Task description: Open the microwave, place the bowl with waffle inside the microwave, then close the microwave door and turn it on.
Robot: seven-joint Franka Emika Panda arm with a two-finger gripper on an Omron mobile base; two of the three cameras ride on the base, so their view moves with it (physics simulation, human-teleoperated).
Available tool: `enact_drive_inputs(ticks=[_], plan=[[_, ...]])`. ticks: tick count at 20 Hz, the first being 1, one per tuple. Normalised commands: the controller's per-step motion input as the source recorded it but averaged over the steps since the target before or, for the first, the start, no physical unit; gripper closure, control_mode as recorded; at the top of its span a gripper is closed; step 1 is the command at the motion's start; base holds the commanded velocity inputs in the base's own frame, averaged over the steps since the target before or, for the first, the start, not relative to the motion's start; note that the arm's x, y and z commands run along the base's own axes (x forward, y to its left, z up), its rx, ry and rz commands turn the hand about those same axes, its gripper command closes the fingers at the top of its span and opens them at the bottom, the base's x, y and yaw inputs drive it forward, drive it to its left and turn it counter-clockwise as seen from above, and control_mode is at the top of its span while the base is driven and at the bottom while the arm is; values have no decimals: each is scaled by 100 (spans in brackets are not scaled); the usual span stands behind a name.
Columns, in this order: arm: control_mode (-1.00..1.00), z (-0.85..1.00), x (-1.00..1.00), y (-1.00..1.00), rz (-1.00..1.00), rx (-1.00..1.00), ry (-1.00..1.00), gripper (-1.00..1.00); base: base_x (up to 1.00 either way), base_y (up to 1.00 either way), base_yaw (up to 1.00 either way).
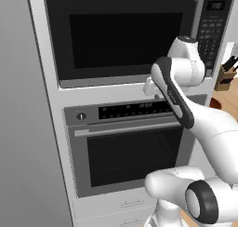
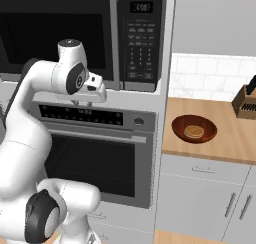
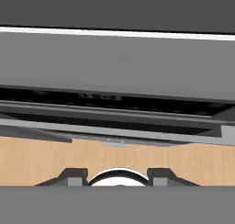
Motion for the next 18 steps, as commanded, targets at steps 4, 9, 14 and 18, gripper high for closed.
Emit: enact_drive_inputs(ticks=[4, 9, 14, 18], plan=[[-100, 2, -46, -36, -1, 0, -6, -100, 0, 0, 0], [-100, 31, -57, -62, 0, 3, -36, -100, 0, 0, 0], [-100, 37, -6, -48, 0, 3, -42, -100, 0, 0, 0], [-100, 14, 0, -45, 0, 1, -32, -100, 0, 0, 0]])
